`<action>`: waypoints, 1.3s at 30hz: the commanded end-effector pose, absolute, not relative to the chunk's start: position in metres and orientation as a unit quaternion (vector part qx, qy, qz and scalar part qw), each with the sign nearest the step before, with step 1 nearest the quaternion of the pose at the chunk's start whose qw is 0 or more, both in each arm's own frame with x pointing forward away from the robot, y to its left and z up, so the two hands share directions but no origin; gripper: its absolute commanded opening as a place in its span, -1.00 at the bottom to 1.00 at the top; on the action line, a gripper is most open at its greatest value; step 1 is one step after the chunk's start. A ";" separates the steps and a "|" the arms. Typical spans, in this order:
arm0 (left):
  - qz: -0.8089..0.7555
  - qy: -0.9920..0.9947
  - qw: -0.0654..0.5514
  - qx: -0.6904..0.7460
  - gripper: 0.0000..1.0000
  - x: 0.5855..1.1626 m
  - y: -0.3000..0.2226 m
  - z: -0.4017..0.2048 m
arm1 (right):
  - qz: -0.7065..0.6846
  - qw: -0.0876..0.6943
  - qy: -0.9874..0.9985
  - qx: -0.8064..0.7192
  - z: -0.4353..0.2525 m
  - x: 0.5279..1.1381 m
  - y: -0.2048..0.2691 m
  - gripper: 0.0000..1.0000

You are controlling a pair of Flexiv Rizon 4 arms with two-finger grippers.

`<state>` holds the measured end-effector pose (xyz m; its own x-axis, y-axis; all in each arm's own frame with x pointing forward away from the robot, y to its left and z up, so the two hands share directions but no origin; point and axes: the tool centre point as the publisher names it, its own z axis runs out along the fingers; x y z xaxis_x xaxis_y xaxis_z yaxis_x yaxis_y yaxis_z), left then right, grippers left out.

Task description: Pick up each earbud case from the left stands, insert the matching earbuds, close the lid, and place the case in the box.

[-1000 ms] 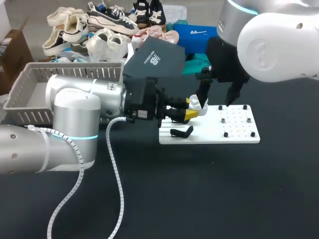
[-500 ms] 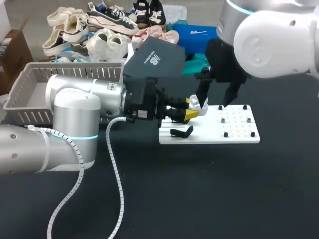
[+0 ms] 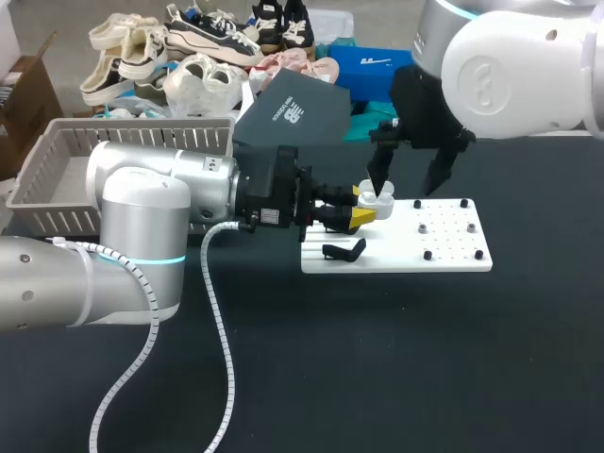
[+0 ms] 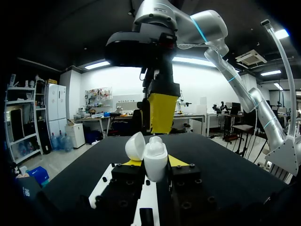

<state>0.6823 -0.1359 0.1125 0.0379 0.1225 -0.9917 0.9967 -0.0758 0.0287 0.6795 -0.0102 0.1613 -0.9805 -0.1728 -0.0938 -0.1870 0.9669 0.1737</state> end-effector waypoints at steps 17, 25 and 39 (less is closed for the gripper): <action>-0.479 0.502 0.457 0.557 -1.00 0.684 -0.136 0.112 | 0.071 0.062 0.995 -0.014 0.169 0.736 -0.020 1.00; -0.479 0.502 0.457 0.557 -1.00 0.684 -0.136 0.112 | 0.061 0.061 0.996 0.006 0.144 0.741 -0.024 1.00; -0.479 0.502 0.457 0.557 -1.00 0.684 -0.136 0.112 | 0.070 0.042 0.997 0.007 0.138 0.713 -0.032 1.00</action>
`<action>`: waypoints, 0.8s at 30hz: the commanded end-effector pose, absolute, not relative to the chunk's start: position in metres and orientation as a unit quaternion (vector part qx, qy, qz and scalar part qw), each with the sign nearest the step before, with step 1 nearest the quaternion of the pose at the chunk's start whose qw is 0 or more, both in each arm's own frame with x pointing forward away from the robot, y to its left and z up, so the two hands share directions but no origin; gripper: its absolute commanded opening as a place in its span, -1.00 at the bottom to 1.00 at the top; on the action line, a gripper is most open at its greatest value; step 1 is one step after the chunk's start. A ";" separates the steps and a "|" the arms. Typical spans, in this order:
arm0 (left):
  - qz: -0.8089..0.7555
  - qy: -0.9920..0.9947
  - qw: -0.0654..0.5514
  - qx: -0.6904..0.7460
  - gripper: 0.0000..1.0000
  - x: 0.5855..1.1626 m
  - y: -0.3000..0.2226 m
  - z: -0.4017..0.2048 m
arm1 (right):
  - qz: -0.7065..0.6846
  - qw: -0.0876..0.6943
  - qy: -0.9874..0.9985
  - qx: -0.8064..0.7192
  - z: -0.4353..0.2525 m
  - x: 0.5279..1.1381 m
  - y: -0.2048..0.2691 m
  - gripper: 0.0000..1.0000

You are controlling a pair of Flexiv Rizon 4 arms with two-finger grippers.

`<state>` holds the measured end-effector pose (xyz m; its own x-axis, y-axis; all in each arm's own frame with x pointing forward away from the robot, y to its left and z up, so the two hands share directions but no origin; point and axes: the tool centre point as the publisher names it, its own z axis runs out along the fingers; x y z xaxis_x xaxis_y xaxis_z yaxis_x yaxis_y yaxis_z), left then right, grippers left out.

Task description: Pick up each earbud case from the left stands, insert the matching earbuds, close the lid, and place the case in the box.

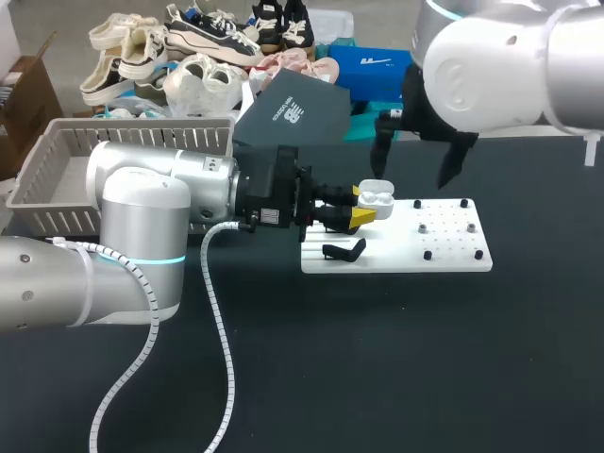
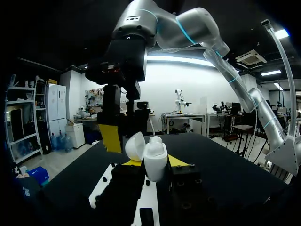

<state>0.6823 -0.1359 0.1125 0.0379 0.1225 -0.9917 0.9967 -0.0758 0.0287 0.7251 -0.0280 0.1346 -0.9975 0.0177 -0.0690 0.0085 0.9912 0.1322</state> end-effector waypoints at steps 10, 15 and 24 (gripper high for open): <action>-0.479 0.502 0.457 0.557 -1.00 0.684 -0.136 0.112 | 0.082 0.031 0.996 -0.003 0.141 0.699 -0.028 1.00; -0.479 0.502 0.457 0.557 -1.00 0.684 -0.136 0.112 | 0.080 0.048 0.996 0.001 0.145 0.699 -0.028 1.00; -0.474 0.507 0.460 0.554 -1.00 0.685 -0.133 0.114 | 0.083 0.130 0.987 -0.037 0.172 0.691 -0.043 1.00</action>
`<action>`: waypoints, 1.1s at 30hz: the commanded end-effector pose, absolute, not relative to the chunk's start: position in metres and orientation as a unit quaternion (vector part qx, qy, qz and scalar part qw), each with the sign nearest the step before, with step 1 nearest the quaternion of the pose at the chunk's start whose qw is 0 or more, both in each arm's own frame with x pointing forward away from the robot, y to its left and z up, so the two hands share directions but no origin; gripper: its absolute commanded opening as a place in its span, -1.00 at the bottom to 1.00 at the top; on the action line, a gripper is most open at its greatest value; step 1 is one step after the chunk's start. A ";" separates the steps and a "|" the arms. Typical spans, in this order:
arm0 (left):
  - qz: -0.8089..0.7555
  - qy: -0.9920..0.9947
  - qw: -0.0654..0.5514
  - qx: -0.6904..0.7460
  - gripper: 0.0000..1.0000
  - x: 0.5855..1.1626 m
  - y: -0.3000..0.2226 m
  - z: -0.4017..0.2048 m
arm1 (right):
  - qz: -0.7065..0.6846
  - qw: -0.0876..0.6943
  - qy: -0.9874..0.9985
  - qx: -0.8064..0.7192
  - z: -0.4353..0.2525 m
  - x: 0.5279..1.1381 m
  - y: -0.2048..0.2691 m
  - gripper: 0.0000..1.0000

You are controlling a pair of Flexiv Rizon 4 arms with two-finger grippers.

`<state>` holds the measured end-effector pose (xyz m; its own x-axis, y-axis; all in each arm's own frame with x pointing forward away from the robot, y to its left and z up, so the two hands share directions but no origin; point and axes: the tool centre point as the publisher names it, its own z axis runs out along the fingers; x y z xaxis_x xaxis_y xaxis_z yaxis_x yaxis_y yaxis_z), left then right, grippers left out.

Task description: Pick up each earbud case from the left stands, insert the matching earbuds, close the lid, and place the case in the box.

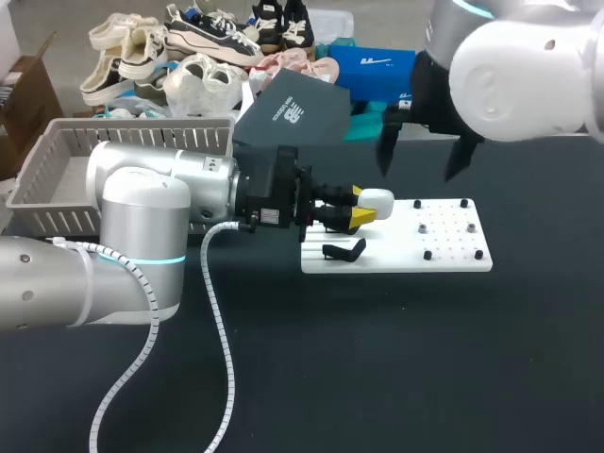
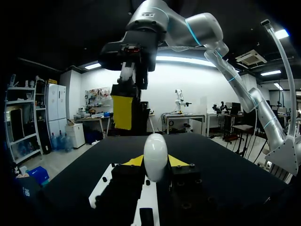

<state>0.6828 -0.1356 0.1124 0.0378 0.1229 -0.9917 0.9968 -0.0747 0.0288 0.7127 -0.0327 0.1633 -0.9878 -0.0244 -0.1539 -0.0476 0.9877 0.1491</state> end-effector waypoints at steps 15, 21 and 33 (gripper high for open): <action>-0.377 0.617 0.511 0.465 -1.00 0.700 -0.058 0.145 | 0.074 0.172 0.981 -0.058 0.185 0.678 -0.061 1.00; -0.311 0.679 0.516 0.420 -1.00 0.703 -0.033 0.149 | 0.074 0.172 0.981 -0.058 0.185 0.678 -0.061 1.00; -0.181 0.765 0.499 0.364 -1.00 0.723 0.024 0.141 | 0.074 0.172 0.981 -0.058 0.185 0.678 -0.061 1.00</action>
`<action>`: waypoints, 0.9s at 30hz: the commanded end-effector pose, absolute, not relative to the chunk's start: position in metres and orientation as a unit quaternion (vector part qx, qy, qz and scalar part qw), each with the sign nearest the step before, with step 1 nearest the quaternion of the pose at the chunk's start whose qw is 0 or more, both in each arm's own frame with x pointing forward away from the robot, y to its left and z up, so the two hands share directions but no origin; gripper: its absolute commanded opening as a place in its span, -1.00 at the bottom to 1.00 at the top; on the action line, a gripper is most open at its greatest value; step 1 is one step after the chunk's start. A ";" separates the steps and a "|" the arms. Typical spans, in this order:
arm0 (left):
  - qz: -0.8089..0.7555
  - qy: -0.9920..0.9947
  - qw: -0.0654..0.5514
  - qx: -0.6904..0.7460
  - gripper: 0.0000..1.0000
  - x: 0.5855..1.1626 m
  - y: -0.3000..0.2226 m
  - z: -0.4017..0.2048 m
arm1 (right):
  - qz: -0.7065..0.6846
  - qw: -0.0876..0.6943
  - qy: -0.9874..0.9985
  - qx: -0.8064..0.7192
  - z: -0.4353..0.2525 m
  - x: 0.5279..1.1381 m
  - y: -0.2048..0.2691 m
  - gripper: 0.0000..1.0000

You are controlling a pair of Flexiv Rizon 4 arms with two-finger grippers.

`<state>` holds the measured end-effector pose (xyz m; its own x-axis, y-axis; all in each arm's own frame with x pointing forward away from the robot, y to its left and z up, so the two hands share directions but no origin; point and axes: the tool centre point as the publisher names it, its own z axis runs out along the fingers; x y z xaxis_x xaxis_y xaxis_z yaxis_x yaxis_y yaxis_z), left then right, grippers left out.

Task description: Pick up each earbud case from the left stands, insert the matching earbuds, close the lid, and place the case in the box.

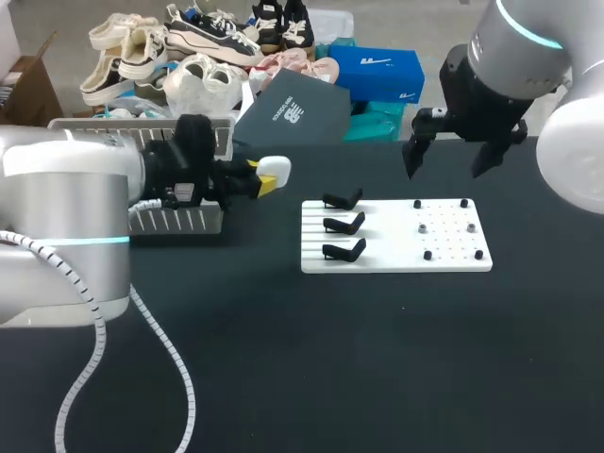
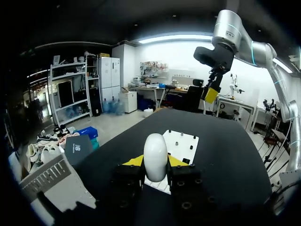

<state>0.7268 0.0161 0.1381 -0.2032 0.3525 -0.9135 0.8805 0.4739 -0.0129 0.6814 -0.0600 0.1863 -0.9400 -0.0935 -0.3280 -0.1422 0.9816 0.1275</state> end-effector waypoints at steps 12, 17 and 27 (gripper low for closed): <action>-0.122 0.814 0.469 0.319 -1.00 0.751 0.077 0.123 | 0.074 0.172 0.981 -0.058 0.185 0.678 -0.061 1.00; -0.110 0.818 0.471 0.312 -1.00 0.769 0.090 0.123 | 0.074 0.172 0.981 -0.058 0.185 0.678 -0.061 1.00; -0.085 0.832 0.472 0.280 -1.00 0.789 0.123 0.115 | 0.074 0.172 0.981 -0.058 0.185 0.678 -0.061 1.00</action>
<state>0.7883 0.1246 0.1204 -0.3999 0.3890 -0.8299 0.5673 0.8163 0.1093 0.6808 -0.0606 0.1860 -0.9371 -0.0918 -0.3367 -0.1419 0.9816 0.1274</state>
